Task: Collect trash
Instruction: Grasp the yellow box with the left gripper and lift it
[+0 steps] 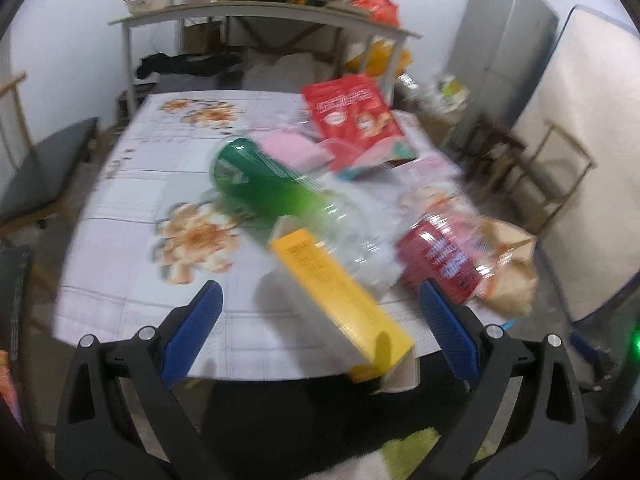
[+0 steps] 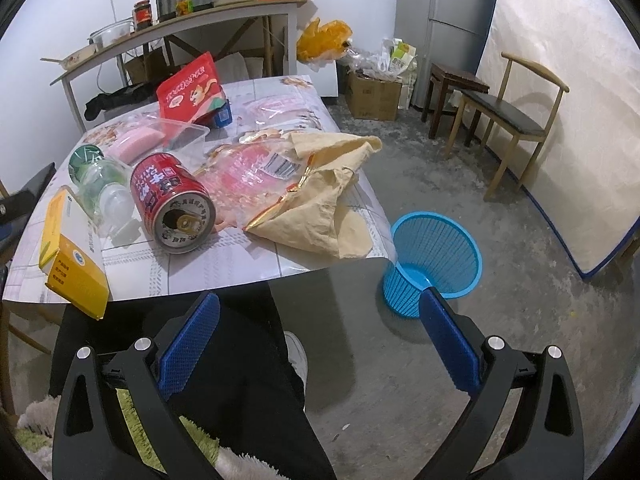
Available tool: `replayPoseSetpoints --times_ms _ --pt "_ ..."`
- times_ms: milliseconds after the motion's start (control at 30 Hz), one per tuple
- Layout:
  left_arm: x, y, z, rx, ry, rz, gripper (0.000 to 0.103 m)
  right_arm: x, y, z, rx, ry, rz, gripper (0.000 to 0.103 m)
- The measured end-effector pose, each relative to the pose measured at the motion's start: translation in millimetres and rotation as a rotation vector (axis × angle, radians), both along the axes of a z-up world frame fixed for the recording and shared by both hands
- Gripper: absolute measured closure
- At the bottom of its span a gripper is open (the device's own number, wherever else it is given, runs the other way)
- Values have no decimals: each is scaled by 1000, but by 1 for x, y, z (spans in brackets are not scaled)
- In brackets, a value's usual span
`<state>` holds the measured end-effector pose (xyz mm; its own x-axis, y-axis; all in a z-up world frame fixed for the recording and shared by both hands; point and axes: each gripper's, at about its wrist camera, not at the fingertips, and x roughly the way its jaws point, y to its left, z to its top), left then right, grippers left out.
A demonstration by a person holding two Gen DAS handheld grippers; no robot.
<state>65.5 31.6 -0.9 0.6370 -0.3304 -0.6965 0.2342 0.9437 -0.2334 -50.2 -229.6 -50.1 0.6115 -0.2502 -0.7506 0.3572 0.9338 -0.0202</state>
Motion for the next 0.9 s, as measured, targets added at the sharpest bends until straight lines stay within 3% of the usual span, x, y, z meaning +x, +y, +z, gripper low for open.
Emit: replayPoseSetpoints --times_ms 67,300,333,367,467,633,800,900 --pt "10 -5 -6 -28 35 -24 9 0 -5 -1 11 -6 -8 6" --pt "29 -21 -31 21 120 -23 9 -1 -29 2 37 -106 -30 6" --pt "30 -21 -33 26 125 -21 13 0 -34 3 43 -120 -36 6" --pt "31 -21 -36 32 128 -21 24 1 -38 4 54 -130 -37 6" --pt "34 -16 -45 27 164 -32 38 9 -50 9 98 -150 -37 6" --pt "35 -8 -48 -13 177 -38 47 29 -63 20 241 -190 31 7" --pt "34 5 -50 -52 177 -37 57 58 -71 24 469 -186 139 24" --pt "34 14 -53 -64 182 -38 66 74 -70 30 501 -181 171 34"
